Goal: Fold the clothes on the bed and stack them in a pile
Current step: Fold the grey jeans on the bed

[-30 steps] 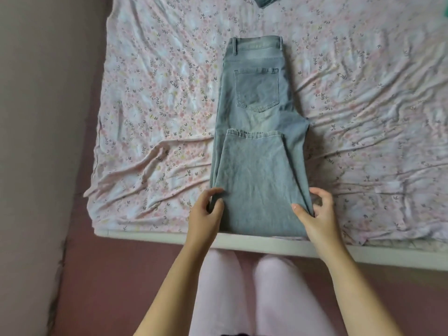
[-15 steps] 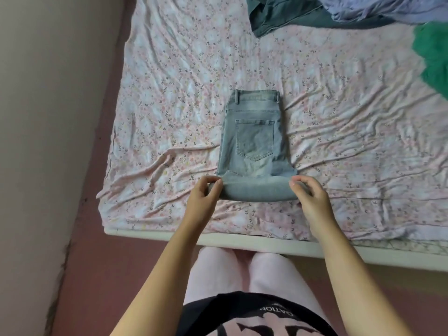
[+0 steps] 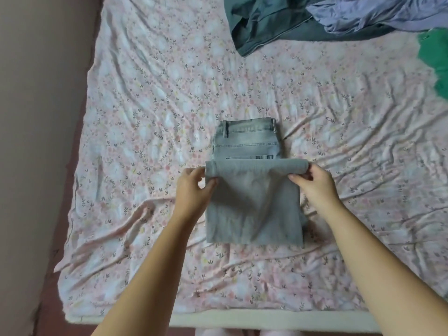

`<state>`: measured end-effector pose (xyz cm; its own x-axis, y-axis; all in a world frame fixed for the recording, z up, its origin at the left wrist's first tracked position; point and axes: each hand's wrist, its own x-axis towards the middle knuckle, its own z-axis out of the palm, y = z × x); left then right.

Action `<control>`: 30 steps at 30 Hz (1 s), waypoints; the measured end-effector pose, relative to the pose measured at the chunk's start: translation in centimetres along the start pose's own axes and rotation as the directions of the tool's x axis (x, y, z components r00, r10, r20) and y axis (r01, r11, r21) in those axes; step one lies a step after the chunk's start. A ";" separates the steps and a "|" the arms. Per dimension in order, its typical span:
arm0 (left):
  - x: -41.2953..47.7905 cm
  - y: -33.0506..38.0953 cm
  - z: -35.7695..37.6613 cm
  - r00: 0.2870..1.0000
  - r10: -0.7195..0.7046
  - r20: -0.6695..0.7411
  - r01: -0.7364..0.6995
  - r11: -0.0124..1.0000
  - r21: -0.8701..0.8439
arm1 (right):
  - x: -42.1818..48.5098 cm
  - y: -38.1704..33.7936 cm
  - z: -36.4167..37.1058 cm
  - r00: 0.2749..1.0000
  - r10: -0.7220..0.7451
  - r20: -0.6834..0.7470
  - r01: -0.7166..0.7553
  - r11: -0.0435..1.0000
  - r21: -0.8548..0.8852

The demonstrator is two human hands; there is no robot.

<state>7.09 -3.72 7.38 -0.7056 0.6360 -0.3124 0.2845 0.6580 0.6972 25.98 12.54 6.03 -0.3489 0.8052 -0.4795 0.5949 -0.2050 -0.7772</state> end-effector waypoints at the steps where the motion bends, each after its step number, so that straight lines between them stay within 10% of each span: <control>1: 1.6 -0.2 0.7 0.999 -0.030 0.027 0.032 0.997 -0.071 | 1.7 0.0 0.5 1.000 -0.011 -0.017 0.010 1.000 -0.008; 6: 8.2 -0.9 4.7 0.990 -0.133 0.051 0.141 0.953 -0.268 | 9.6 0.1 3.2 0.998 -0.050 -0.029 0.050 0.999 0.000; 30: 16.7 -5.6 10.8 0.963 -0.266 0.051 0.267 0.964 -0.010 | 22.2 2.6 8.3 0.992 -0.080 0.096 0.109 0.932 -0.346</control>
<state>0.77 7.62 -8.71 -0.7216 0.4579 -0.5192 0.0795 0.7999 0.5949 13.72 25.24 -10.02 -0.4635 0.7618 -0.4526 0.7668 0.0888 -0.6357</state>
